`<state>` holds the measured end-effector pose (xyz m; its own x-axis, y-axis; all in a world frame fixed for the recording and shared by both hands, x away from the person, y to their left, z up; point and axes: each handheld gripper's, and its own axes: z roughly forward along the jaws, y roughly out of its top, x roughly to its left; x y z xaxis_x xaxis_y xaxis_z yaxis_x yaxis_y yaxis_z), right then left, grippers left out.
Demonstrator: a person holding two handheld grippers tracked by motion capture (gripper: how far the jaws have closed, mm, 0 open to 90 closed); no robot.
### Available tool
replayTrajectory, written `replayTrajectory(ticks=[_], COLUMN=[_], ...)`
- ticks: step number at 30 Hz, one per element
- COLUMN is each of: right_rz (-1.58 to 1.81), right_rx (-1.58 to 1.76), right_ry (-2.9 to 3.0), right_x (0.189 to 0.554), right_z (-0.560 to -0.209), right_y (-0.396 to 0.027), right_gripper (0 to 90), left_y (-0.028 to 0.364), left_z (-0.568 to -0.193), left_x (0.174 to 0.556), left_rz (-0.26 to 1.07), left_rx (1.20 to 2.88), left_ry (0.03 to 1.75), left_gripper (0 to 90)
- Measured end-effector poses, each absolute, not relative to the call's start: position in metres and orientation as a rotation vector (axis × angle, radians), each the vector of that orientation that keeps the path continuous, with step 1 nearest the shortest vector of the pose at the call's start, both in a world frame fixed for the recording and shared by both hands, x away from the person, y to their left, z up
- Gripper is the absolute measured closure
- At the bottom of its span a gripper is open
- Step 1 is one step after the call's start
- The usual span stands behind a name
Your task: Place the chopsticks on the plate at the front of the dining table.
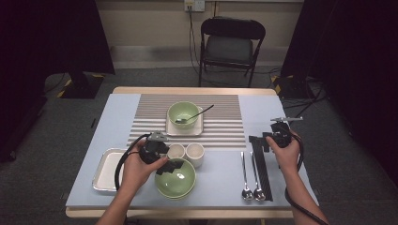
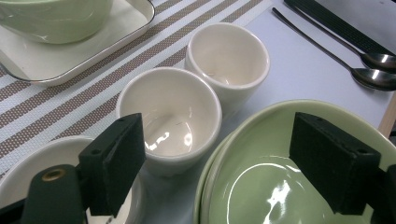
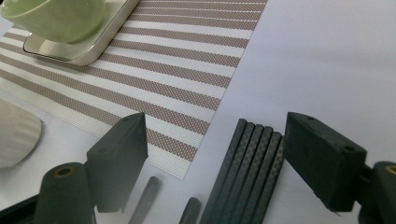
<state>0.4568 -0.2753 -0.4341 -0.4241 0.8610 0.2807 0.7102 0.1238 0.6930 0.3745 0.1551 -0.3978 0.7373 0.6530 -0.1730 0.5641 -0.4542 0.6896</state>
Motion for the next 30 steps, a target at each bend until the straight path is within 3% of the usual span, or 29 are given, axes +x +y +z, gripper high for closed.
replayTrajectory(ticks=[13, 30], right_rz=[1.095, 0.985], right_rx=[1.586, 1.634], right_ry=[2.223, 2.215], right_x=[0.453, 0.449], right_z=[-0.445, -0.452], right_y=[-0.285, -0.297], right_gripper=[28.1, 50.3], left_y=[0.155, 0.155], left_z=[-0.396, -0.396], left_x=[0.374, 0.374], left_rz=[0.154, 0.160], left_rx=[2.173, 2.180], left_ry=[0.902, 0.901], left_gripper=[18.0, 18.1])
